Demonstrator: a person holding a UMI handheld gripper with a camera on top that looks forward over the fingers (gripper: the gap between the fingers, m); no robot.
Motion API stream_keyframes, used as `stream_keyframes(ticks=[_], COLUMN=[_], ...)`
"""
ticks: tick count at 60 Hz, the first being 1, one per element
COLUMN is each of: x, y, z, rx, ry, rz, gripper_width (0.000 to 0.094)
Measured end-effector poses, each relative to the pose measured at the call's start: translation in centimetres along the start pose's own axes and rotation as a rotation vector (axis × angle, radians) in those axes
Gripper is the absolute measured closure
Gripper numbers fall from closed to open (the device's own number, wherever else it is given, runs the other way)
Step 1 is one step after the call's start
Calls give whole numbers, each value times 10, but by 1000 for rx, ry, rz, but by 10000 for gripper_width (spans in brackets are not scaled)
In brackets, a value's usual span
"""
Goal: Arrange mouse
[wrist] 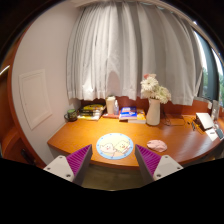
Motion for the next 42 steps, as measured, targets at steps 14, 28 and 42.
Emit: stream_keyframes(ticks=[14,28,42], x=[-98,-145,-136], y=[-79,-212,-309], z=[-26,-60,-117], rx=[-32,-172,-210], ry=[125,206,244], rz=[-17,-40,-39], gripper_width=[78,76,76])
Point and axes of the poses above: the point between the fingertips, and its own axes, seen from behind it with the camera up: y to the left, x up, z backward, against the way the camera looks, the point moved 3 cm from there along z, backward, against the way the camera looks, and after that the axes turned 12 degrees about x, right-handed, at the moved point
